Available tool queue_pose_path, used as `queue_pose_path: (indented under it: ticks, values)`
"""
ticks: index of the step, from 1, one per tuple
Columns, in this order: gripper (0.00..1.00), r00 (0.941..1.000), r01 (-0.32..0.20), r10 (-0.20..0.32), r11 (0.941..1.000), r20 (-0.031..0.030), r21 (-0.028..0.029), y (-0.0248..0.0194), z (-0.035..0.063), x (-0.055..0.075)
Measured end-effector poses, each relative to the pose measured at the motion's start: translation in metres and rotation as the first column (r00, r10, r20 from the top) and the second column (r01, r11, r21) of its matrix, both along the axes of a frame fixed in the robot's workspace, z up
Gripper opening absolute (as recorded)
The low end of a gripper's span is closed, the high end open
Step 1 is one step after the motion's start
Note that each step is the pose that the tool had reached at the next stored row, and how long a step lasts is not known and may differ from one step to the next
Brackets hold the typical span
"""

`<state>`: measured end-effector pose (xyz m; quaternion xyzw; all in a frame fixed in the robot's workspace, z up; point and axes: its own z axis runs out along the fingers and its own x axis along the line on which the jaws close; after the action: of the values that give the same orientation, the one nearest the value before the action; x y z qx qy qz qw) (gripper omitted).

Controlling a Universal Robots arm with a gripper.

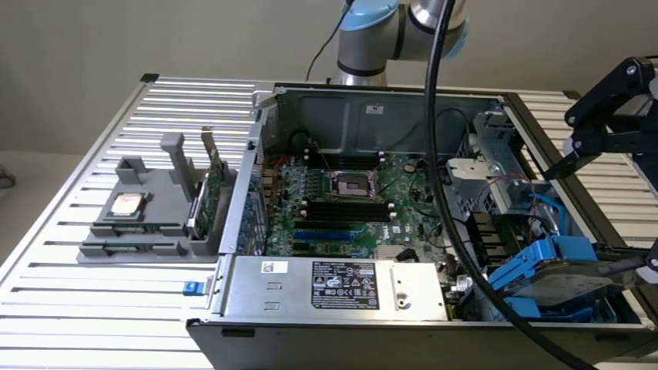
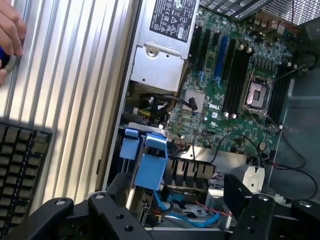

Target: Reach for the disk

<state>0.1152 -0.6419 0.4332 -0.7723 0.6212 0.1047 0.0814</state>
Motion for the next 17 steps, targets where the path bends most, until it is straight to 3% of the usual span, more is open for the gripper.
queue_pose_path:
  ticks: [5, 10, 17]
  values:
    - [0.86, 1.0, 0.0, 0.0, 1.0, 0.0, -0.0073, 0.0001, 0.0189, 0.0]
    - [0.86, 1.0, 0.0, 0.0, 1.0, 0.0, -0.009, 0.0001, 0.0416, 0.0]
    - [0.86, 1.0, 0.0, 0.0, 0.9999, 0.0, -0.01, 0.0004, 0.0441, 0.0]
